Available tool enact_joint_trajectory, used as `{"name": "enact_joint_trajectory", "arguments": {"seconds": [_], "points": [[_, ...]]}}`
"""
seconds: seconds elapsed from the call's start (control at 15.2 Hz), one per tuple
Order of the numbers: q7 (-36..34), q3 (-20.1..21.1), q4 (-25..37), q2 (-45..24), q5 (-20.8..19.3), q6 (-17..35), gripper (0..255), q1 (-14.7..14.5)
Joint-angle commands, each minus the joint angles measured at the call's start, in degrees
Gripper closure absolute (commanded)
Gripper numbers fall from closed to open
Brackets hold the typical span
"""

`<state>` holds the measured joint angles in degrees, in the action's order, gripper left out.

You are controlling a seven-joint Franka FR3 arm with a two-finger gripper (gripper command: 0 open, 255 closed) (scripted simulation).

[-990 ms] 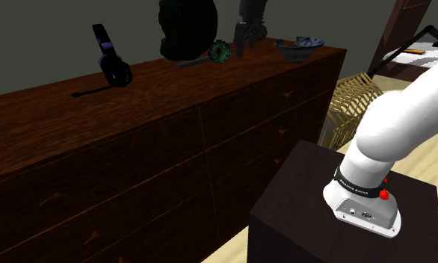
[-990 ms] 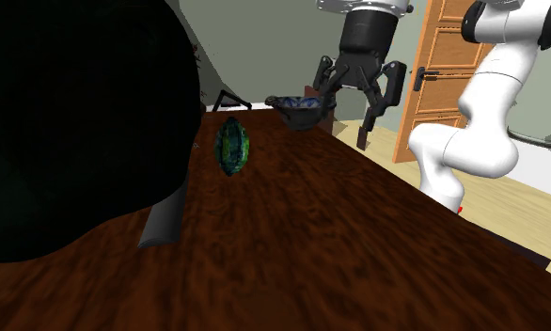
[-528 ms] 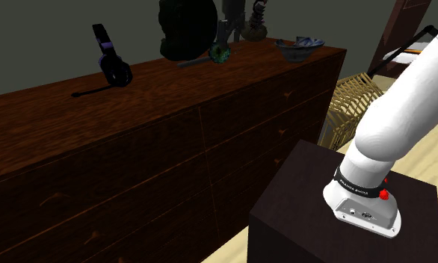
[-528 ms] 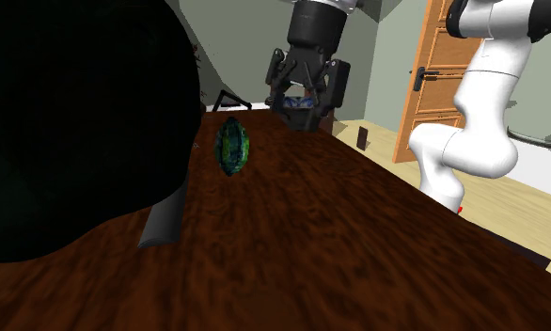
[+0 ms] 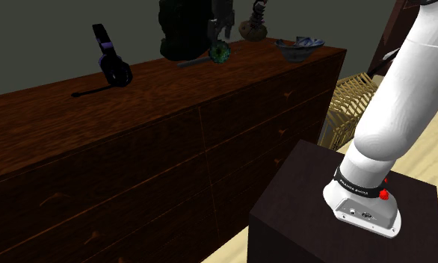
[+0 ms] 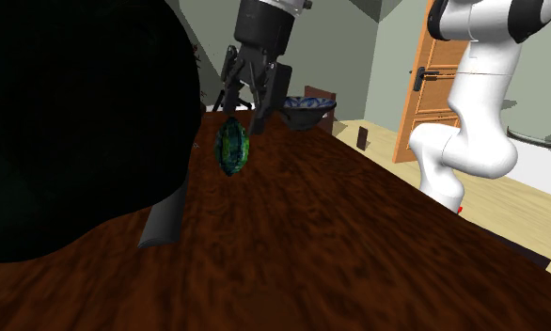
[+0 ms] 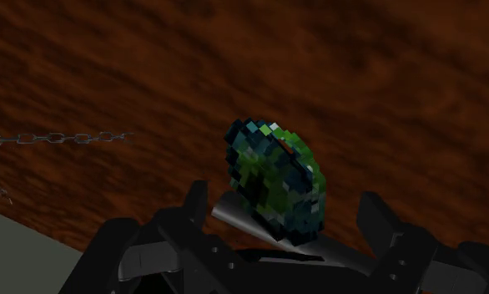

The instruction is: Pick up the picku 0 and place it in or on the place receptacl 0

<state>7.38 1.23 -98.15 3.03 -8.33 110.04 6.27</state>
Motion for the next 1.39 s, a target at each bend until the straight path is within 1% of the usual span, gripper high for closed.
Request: {"name": "enact_joint_trajectory", "arguments": {"seconds": [0.0,0.26,0.79,0.86,1.32], "points": [[-0.1,0.0,-0.5,-0.6,-0.2,1.2,0,0.0],[-0.2,-0.3,-2.9,-1.4,-0.3,4.4,0,0.2],[-0.2,-0.3,-2.9,-1.4,-0.3,4.4,0,0.2],[-0.2,-0.3,-2.9,-1.4,-0.3,4.4,255,0.2],[-0.2,-0.3,-2.9,-1.5,-0.3,4.5,255,0.2]]}}
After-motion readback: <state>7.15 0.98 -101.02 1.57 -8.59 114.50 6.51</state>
